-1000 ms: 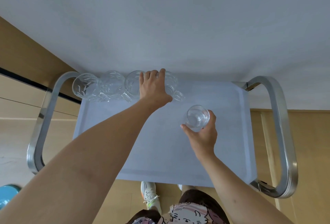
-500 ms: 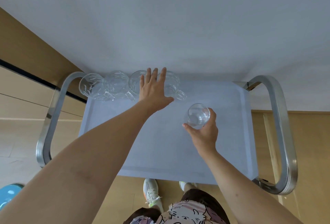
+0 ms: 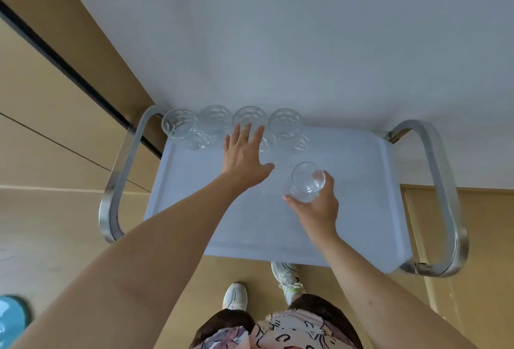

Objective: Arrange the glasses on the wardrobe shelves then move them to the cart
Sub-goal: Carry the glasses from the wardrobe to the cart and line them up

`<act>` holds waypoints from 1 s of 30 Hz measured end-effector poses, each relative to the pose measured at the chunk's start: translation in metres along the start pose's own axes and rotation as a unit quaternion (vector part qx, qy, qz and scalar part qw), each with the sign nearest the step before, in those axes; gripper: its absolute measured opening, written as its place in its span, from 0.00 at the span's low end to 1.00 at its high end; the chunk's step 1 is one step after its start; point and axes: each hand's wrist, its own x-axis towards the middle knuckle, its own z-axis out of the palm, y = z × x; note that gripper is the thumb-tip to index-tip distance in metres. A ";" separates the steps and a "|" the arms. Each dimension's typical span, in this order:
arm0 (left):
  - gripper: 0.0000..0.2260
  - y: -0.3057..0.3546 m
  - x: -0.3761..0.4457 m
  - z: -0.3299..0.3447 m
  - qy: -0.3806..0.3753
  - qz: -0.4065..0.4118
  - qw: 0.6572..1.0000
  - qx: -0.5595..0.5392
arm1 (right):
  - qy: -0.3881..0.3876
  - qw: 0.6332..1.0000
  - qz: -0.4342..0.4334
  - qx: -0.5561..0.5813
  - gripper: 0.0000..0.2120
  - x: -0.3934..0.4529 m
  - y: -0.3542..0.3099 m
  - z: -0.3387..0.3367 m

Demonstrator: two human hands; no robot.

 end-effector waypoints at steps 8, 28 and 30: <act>0.41 -0.044 -0.059 -0.017 -0.006 0.045 0.999 0.009 | 0.041 0.999 -0.032 0.008 0.39 -0.066 -0.025 0.023; 0.38 -0.046 -0.190 0.018 -0.038 0.005 0.999 0.028 | 0.003 0.999 -0.020 0.046 0.40 -0.161 0.018 0.000; 0.38 -0.031 -0.212 0.030 -0.045 0.010 0.999 0.027 | 0.000 0.998 -0.023 0.053 0.38 -0.174 0.032 -0.013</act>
